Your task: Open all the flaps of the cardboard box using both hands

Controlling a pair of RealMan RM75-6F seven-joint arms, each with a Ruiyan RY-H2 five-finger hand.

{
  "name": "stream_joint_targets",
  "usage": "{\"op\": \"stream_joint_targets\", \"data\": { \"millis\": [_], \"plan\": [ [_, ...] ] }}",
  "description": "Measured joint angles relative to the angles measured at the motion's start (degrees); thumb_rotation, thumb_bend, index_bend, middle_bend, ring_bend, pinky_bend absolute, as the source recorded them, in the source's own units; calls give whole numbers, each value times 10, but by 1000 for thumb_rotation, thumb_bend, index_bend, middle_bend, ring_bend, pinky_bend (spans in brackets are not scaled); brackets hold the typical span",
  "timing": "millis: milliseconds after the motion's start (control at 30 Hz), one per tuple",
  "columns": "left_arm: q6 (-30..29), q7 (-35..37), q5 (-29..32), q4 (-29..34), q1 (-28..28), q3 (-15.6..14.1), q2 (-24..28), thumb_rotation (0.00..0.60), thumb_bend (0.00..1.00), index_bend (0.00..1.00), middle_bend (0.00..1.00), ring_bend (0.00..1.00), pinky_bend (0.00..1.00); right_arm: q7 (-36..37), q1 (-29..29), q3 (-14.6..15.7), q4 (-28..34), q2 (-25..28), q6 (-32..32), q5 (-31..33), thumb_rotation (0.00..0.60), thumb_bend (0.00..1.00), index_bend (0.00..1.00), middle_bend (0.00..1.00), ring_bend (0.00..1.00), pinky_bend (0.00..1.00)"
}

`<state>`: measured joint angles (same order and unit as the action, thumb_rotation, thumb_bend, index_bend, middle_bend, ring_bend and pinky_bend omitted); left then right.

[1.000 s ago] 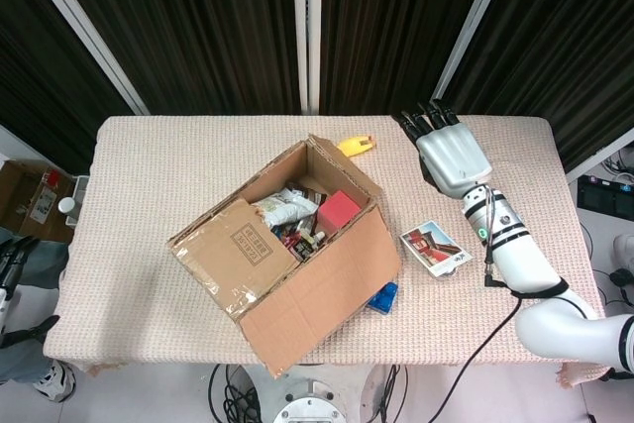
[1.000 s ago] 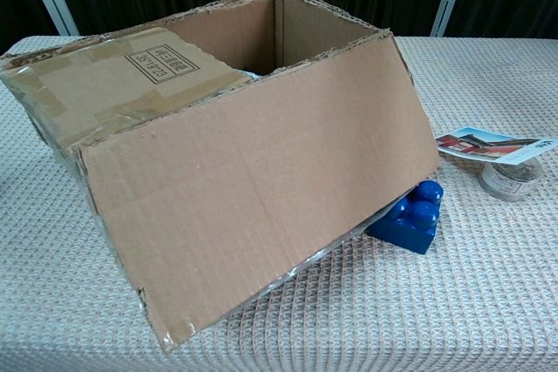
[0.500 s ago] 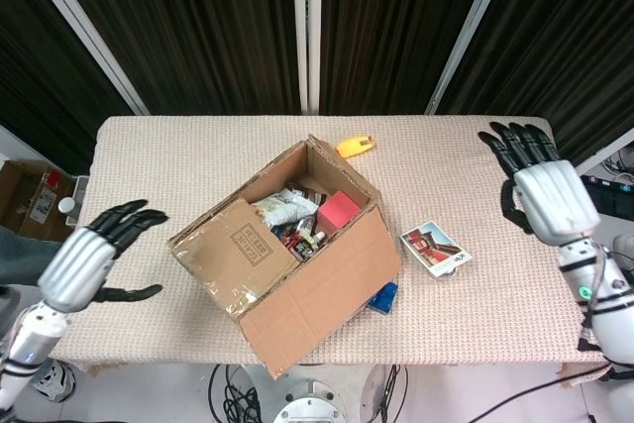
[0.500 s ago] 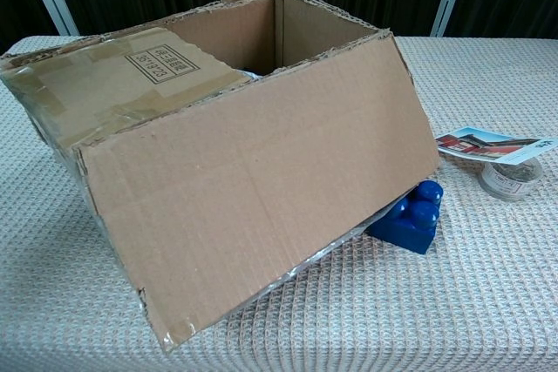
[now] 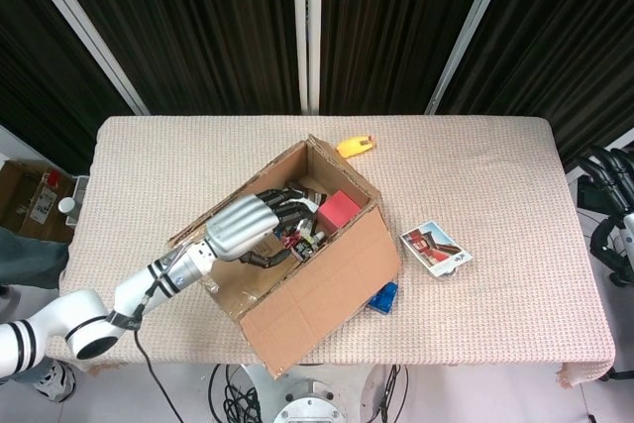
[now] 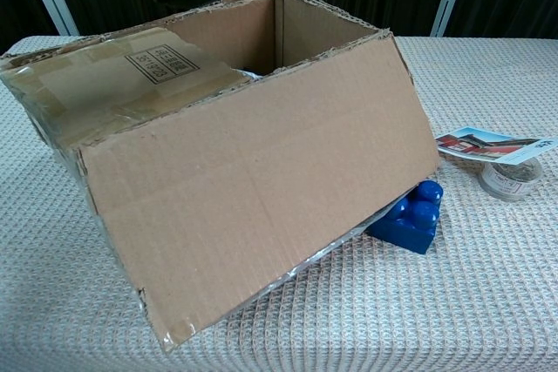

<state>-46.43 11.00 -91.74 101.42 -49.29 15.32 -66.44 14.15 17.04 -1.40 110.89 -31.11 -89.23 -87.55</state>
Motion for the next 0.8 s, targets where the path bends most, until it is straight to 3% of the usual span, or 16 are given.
{"op": "stream_joint_targets", "data": {
  "millis": [100,367,567,800],
  "plan": [
    [12,-19,10,-11,-13,-1,-4,407,768,252,249,103,209,10,-9,-6,-19,-11,-7,-6,600,878,0,29,0,0],
    [45,-51,31,-29,-34,-20,-5,412,726,299,369,103,205,18,-16,-26,-37,-29,-5,-16,600,875,0,31,0,0],
    [87,-70,62,-32,-53,-36,10,411,727,317,397,104,204,19,-14,-38,-41,-37,10,-15,600,874,0,31,0,0],
    [95,-80,73,-29,-65,-45,20,411,747,319,430,104,204,21,-12,-50,-42,-42,25,-12,600,876,0,31,0,0]
  ]
}}
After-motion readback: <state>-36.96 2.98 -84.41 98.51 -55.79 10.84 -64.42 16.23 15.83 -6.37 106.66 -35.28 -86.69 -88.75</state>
